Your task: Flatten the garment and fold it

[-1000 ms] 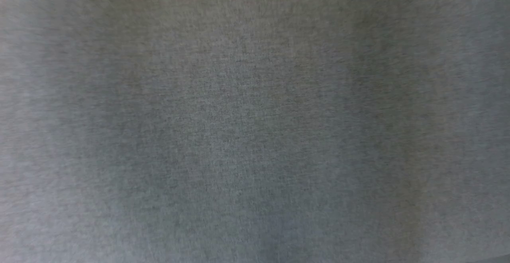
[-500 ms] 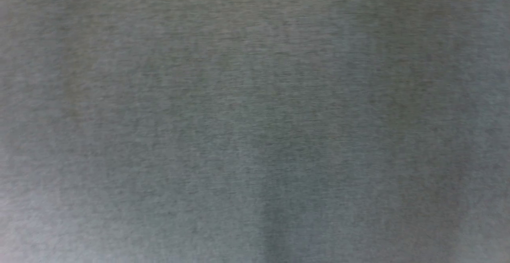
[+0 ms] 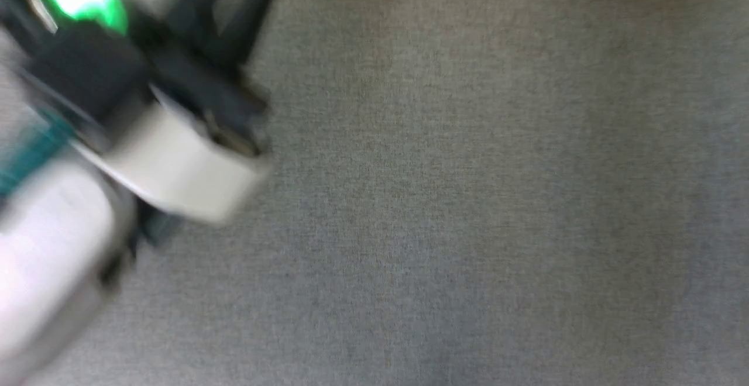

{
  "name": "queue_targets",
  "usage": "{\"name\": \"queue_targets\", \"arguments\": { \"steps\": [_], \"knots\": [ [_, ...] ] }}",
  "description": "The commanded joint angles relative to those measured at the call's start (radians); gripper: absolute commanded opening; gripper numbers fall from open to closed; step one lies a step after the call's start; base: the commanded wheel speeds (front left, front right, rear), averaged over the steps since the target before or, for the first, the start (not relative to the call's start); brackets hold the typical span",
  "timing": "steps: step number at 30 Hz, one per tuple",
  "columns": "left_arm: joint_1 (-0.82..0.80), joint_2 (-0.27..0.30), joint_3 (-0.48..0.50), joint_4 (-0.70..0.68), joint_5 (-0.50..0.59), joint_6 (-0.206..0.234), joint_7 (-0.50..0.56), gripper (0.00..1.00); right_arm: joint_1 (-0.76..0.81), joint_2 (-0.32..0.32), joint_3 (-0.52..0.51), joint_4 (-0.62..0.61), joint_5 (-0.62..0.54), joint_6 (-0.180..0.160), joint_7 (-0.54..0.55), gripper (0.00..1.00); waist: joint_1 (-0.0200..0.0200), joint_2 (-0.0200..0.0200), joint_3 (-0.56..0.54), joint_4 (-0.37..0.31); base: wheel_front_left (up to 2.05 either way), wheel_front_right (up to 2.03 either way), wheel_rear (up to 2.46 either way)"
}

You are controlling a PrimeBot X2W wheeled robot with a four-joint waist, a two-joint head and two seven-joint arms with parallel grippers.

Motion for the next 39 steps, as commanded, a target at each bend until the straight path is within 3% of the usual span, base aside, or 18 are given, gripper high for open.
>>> {"name": "queue_targets", "arguments": {
  "steps": [1,7,12,17,27,35,39],
  "knots": [
    [0.064,0.013,-0.017,-0.015,0.002,0.027,-0.006,0.0,0.051,0.026,-0.013,-0.014,0.001,-0.001,-0.007,0.0,0.0003,0.0,-0.087,0.016,0.0,0.0,0.0],
    [0.41,0.037,-0.079,-0.065,-0.057,0.192,-0.031,0.0,0.303,0.116,-0.039,0.002,-0.005,-0.001,-0.021,0.0,0.0003,0.0,-0.186,0.016,0.0,0.0,0.0],
    [0.633,0.052,-0.12,-0.021,-0.173,0.248,-0.023,0.0,0.461,0.154,-0.027,0.076,-0.024,-0.001,-0.034,0.0,0.0003,0.0,-0.247,0.023,0.0,0.0,0.0],
    [0.785,0.036,-0.155,0.047,-0.329,0.231,0.015,0.0,0.55,0.14,0.011,0.167,-0.017,-0.001,-0.006,0.0,0.0003,0.0,-0.297,0.025,0.0,0.0,0.0],
    [0.927,0.038,-0.212,0.148,-0.557,0.182,0.184,0.0,0.711,0.025,0.147,0.307,-0.003,-0.001,0.146,0.0,0.0003,0.0,-0.36,0.053,0.0,0.0,0.0],
    [0.991,0.023,-0.222,0.186,-0.635,0.139,0.196,0.0,0.821,-0.024,0.178,0.375,0.038,-0.001,0.288,0.0,0.0003,0.0,-0.389,0.064,0.0,0.0,0.0],
    [1.012,0.046,-0.208,0.189,-0.639,0.109,0.161,0.0,0.865,-0.024,0.158,0.339,0.082,-0.001,0.388,0.0,0.0003,0.0,-0.408,0.065,0.0,0.0,0.0]
  ]
}}
